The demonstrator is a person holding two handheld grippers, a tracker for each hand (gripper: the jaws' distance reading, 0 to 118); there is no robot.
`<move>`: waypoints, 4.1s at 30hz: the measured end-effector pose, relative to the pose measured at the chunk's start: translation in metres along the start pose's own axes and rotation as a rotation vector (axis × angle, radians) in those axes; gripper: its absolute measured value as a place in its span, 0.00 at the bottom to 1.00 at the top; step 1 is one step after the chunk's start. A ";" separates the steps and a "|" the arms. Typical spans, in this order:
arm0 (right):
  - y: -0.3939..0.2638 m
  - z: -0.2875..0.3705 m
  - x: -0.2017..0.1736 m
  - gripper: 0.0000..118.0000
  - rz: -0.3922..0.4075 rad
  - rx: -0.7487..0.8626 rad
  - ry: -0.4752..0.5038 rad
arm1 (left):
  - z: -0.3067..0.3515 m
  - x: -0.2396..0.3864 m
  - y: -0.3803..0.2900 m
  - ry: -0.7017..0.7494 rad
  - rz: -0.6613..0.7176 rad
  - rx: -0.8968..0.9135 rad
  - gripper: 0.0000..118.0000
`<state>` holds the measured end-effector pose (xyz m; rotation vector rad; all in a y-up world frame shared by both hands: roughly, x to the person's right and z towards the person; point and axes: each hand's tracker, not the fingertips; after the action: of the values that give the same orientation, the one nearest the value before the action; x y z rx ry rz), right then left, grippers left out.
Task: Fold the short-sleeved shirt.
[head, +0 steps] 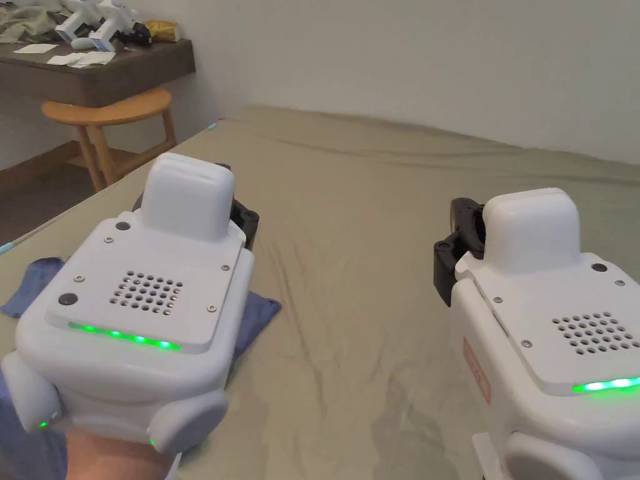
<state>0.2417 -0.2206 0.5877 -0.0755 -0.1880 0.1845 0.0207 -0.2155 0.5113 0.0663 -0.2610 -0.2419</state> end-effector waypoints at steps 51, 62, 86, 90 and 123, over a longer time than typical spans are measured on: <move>-0.081 -0.152 -0.089 0.01 0.106 -0.334 0.175 | -0.243 -0.126 -0.357 0.024 0.177 -1.041 0.95; -0.087 -0.150 -0.091 0.01 0.052 -0.368 0.192 | -0.244 -0.120 -0.350 -0.042 0.120 -1.035 0.00; -0.022 -0.031 -0.017 0.01 -0.052 -0.159 0.047 | -0.110 -0.131 -0.043 -0.074 0.207 -0.207 0.00; -0.014 -0.009 -0.001 0.01 -0.072 -0.114 0.013 | -0.095 -0.116 0.021 -0.085 0.101 -0.054 0.00; -0.087 0.070 0.179 0.02 -0.151 -0.241 -0.456 | -0.224 0.321 -0.016 -0.720 -0.399 -0.109 0.00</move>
<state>0.4163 -0.2677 0.6967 -0.2583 -0.6692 0.0246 0.3772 -0.3022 0.3732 -0.0824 -0.9536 -0.6768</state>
